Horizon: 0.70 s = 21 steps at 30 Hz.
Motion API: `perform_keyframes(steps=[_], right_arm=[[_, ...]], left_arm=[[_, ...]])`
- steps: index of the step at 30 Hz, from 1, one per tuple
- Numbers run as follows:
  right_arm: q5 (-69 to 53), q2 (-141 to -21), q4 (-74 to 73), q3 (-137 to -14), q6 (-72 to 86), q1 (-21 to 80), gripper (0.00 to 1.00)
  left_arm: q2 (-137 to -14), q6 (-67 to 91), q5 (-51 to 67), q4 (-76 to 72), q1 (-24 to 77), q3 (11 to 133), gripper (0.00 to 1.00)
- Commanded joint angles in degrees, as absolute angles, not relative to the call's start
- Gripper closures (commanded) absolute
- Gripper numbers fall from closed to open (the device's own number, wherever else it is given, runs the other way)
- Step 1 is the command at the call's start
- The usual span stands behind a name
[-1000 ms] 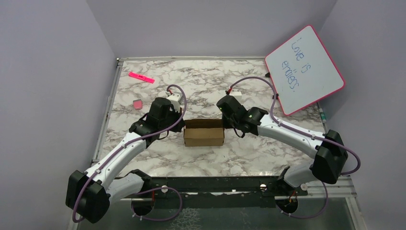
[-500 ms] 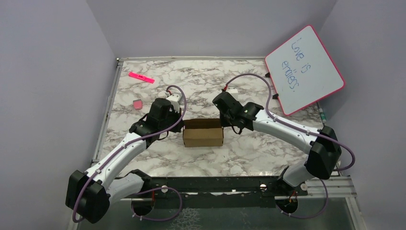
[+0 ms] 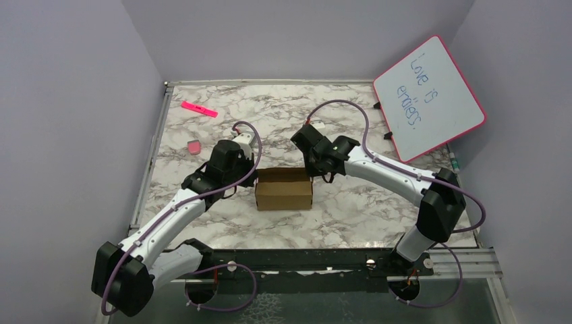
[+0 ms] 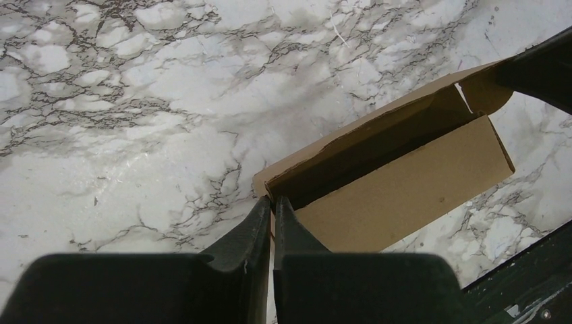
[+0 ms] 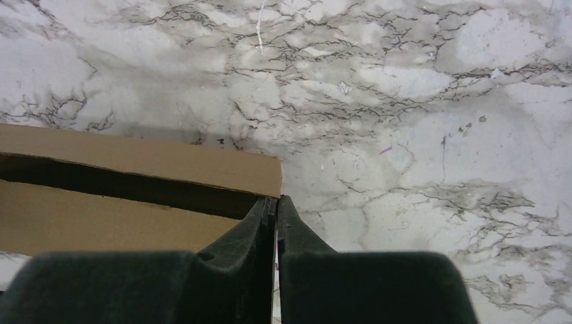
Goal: Fold the paper box
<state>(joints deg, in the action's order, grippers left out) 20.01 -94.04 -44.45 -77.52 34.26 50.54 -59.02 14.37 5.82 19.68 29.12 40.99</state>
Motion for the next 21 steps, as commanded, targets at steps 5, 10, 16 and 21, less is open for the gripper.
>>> perform_keyframes(steps=[5, 10, 16, 21], right_arm=[[14.5, -89.9, -39.0, -74.4, 33.1, 51.3, 0.83], [13.7, -84.2, -33.6, -69.6, 29.2, 51.3, 0.72], [7.3, -81.2, -29.4, -67.4, 20.9, 51.3, 0.59], [3.7, -81.9, -28.4, -69.5, 10.8, 51.3, 0.48]], left_arm=[[-53.5, 16.6, 4.1, 20.9, 30.1, 41.0, 0.79], [-49.5, 19.6, 2.3, 22.2, 30.1, 40.5, 0.6], [-43.8, 24.6, 1.6, 23.0, 30.1, 37.8, 0.48], [-38.1, 30.6, 4.0, 24.0, 30.1, 34.9, 0.46]])
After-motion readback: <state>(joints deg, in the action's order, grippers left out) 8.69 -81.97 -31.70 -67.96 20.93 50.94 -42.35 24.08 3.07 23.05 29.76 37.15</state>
